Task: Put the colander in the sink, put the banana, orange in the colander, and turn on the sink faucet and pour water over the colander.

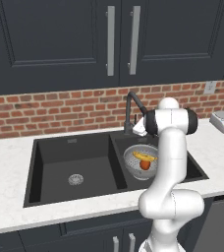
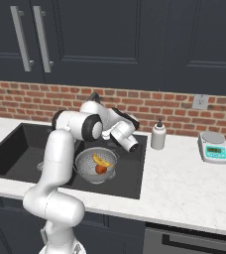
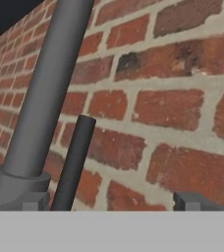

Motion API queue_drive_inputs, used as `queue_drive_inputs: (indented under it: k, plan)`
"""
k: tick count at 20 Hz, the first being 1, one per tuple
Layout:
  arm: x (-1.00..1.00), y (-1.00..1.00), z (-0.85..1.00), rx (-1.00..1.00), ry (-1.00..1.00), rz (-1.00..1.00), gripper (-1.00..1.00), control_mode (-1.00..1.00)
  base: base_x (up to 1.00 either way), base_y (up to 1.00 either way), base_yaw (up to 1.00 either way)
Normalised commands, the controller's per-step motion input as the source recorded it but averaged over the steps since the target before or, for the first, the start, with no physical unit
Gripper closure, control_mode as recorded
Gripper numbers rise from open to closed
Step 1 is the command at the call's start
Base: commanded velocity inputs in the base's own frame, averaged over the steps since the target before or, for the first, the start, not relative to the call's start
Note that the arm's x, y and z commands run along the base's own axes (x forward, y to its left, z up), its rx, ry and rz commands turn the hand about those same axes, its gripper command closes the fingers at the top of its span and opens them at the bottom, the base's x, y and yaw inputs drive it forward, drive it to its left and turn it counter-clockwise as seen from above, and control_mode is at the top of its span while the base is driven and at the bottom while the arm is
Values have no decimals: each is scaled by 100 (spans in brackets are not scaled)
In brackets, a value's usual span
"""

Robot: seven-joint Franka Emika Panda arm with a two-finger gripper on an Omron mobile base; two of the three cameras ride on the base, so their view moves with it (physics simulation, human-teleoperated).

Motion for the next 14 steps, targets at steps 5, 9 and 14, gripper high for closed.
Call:
queue_drive_inputs:
  k: [5,9,14]
  plan:
    - [19,0,0,0,0,-5,-100,-100,0,0,0]
    - [18,0,0,1,0,-8,-100,-100,0,0,0]
    - [23,0,0,2,0,-7,100,-100,0,0,0]
